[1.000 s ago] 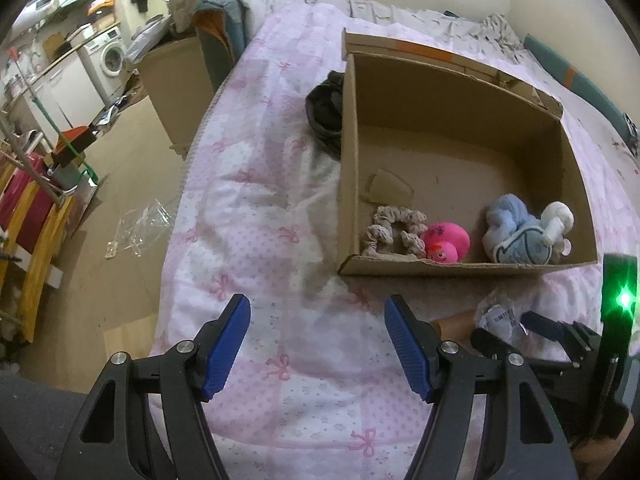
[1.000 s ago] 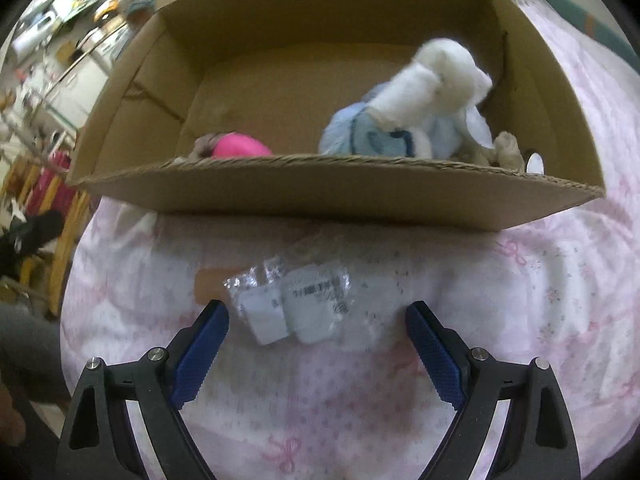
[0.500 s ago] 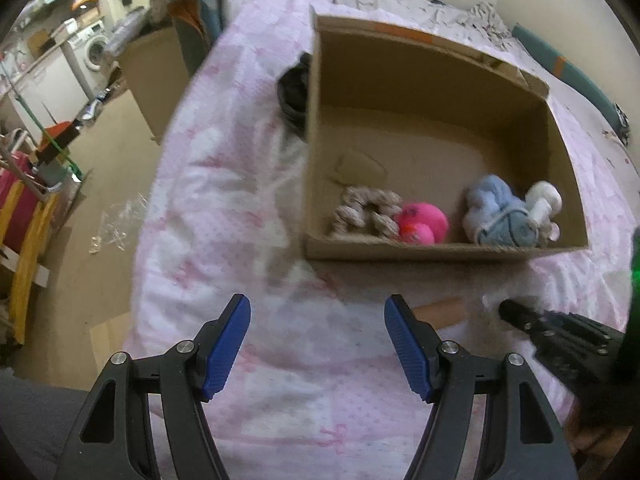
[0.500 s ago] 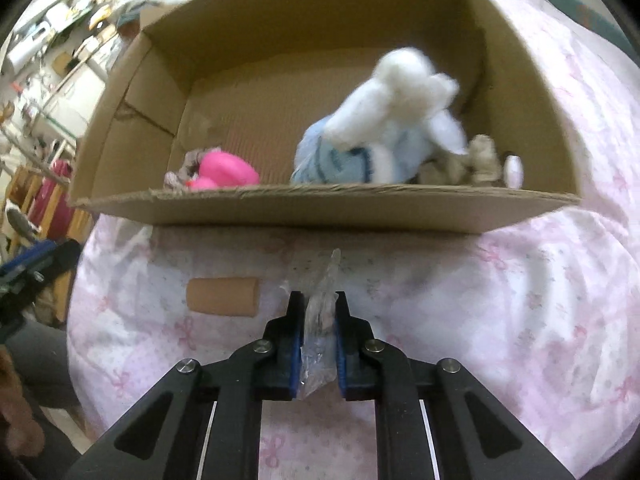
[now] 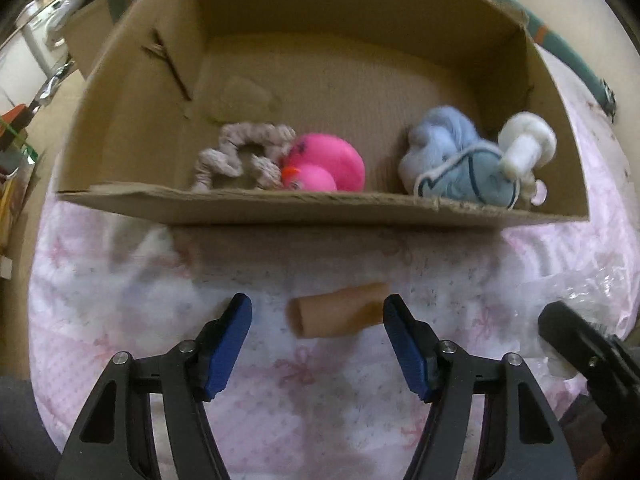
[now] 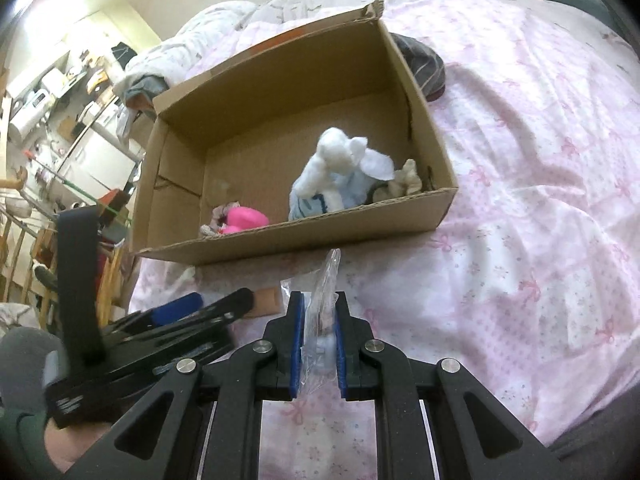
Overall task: Organize soft objects
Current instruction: 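Grasp the tan cardboard tube with the left gripper while the right holds the bag, then carry the tube and bag over the box and open both grippers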
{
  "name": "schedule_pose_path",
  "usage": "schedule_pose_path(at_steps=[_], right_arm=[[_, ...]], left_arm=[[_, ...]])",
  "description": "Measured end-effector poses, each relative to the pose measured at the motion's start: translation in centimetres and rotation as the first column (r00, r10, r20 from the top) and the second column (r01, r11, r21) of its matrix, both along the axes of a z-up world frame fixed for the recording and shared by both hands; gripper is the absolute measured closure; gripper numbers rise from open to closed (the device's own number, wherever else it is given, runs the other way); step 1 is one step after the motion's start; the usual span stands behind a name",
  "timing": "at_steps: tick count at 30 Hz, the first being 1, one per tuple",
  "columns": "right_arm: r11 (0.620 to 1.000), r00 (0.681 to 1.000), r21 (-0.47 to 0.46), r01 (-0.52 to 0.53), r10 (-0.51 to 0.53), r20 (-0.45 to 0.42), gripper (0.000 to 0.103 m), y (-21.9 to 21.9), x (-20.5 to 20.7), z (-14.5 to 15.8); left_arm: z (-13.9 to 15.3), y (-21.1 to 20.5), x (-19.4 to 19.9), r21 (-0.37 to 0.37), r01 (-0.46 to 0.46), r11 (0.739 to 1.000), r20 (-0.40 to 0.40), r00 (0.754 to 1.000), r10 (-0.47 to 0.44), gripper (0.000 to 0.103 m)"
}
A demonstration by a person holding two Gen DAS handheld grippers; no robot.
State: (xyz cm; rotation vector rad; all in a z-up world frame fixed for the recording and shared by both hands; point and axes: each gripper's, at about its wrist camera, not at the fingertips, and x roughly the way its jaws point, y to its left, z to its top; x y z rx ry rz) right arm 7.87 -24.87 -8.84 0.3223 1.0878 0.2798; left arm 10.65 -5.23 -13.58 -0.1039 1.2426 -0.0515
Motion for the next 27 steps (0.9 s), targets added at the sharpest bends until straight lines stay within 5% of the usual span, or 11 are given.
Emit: schedule_pose_path(at_steps=[3,5,11,27], right_arm=[[1.000,1.000,0.000,0.013,-0.013,-0.017,0.088,-0.2,0.2,-0.3],[1.000,1.000,-0.003,0.016,-0.016,-0.021,0.088,-0.1,0.2,-0.5],[1.000,1.000,-0.005,0.019,-0.019,-0.019,0.088,0.5,0.4,-0.8],[1.000,1.000,0.020,0.013,-0.013,-0.017,0.088,1.0,0.7,-1.0]], left_arm=[[-0.4,-0.6,-0.1,0.009,0.025,1.000,0.006,1.000,-0.025,0.040],[-0.6,-1.2,-0.1,0.014,0.059,0.998,0.003,0.998,-0.059,0.064],[-0.7,-2.8,-0.3,0.002,0.146,0.989,0.001,0.989,-0.146,0.093],[3.0,1.2,-2.8,-0.072,0.067,0.995,0.023,0.998,-0.065,0.095]])
